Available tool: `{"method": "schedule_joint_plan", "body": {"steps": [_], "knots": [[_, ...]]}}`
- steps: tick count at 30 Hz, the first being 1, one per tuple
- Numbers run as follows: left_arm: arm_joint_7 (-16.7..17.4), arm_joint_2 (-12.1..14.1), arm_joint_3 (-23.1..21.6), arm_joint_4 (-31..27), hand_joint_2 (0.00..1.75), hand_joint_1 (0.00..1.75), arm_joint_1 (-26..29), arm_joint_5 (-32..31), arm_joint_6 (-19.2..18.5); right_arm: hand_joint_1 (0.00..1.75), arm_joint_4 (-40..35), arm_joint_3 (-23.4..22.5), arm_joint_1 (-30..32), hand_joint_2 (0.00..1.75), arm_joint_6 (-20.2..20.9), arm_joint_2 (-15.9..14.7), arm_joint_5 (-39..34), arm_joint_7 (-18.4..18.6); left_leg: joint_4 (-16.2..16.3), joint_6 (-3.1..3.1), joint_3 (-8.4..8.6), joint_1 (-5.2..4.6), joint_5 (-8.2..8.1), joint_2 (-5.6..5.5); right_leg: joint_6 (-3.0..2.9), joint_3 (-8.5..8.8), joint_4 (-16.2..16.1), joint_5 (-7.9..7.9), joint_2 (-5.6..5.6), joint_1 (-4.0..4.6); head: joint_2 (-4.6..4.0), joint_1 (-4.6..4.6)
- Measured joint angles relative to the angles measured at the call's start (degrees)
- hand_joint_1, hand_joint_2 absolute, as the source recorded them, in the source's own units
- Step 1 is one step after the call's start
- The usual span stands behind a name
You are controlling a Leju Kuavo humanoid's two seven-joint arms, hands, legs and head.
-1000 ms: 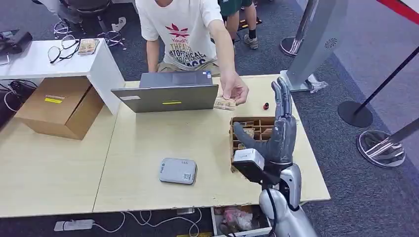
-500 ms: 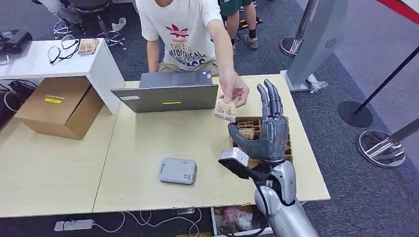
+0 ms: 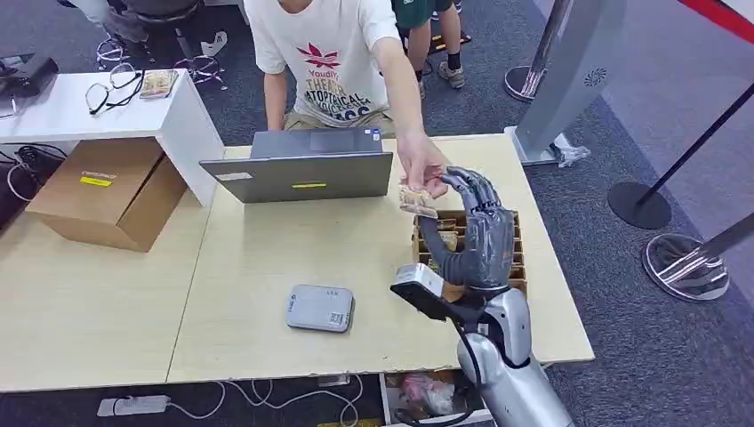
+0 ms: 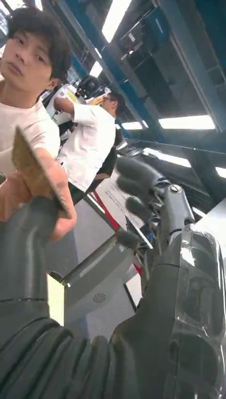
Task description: Pass the card to the sensor for recognition and then transmit it.
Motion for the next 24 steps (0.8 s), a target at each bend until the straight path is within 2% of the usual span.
{"method": "schedule_joint_plan", "body": {"steps": [6,15,24], "knots": [[-0.70,-0.20,0.00,0.00,0.00,0.00,0.08,0.22,0.44,1.75,0.46,-0.04,0.06,1.75,-0.02,-0.04,-0.02,-1.33,0.00,0.00,0.00,0.00,0.00,0.00,0.00,0.00,0.00,0.00,0.00,0.00,0.00,0.00],[-0.68,-0.20,0.00,0.00,0.00,0.00,0.00,-0.77,0.37,1.75,0.48,-0.68,0.49,1.75,-0.26,-0.07,-0.48,-2.23,0.00,0.00,0.01,0.00,0.00,0.00,0.00,-0.01,-0.01,0.00,0.00,0.00,0.00,0.00],[-0.48,-0.17,0.00,0.00,0.00,0.00,-0.12,-1.07,0.17,1.75,0.44,-0.81,1.43,1.75,-0.37,-0.35,-4.26,-2.32,0.00,0.00,0.01,0.00,0.00,0.01,0.00,-0.01,0.00,0.00,0.01,0.00,0.00,0.00]]}}
